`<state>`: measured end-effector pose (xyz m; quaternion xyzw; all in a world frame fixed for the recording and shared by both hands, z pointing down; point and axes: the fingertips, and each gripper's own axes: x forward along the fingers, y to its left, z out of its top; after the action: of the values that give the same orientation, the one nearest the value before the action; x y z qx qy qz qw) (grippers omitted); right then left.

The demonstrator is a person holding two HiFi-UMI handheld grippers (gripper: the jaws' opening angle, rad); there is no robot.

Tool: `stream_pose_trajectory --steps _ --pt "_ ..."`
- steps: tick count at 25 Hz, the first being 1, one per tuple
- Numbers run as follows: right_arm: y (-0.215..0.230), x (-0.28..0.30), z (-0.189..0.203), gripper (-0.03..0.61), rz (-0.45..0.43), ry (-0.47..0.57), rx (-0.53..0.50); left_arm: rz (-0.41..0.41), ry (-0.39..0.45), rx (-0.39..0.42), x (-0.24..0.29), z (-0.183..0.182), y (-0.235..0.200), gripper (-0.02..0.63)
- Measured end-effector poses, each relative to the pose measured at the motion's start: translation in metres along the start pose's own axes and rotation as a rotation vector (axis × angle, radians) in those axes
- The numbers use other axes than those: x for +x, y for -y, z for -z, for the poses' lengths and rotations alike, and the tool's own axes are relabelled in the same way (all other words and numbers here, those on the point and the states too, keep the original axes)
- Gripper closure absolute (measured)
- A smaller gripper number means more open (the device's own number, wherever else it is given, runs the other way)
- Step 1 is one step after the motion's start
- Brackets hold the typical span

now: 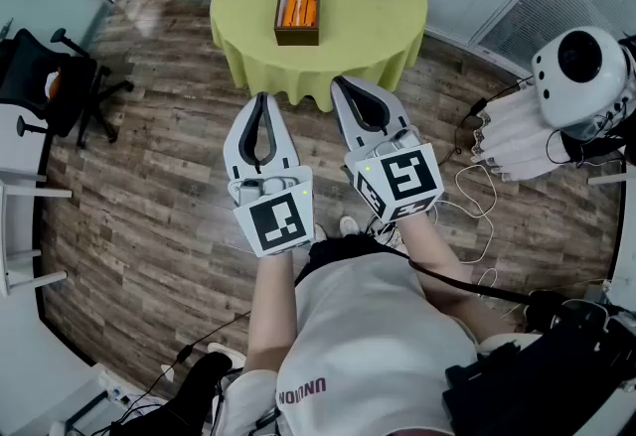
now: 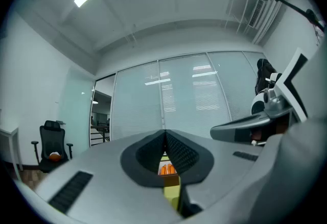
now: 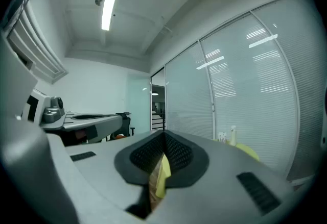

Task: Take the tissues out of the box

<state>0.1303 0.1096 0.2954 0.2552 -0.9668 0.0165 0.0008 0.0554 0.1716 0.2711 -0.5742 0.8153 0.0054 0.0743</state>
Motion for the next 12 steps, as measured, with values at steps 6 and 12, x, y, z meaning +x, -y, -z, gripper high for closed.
stream_pose_trajectory --steps 6,12 --pt "-0.0032 0.0003 -0.0012 0.560 0.003 0.002 0.000 -0.003 0.004 -0.010 -0.0024 -0.0014 -0.0040 0.601" --pt "-0.0046 0.0007 -0.0006 0.560 0.000 0.001 0.002 -0.003 0.005 -0.008 -0.0033 -0.0012 -0.0051 0.601"
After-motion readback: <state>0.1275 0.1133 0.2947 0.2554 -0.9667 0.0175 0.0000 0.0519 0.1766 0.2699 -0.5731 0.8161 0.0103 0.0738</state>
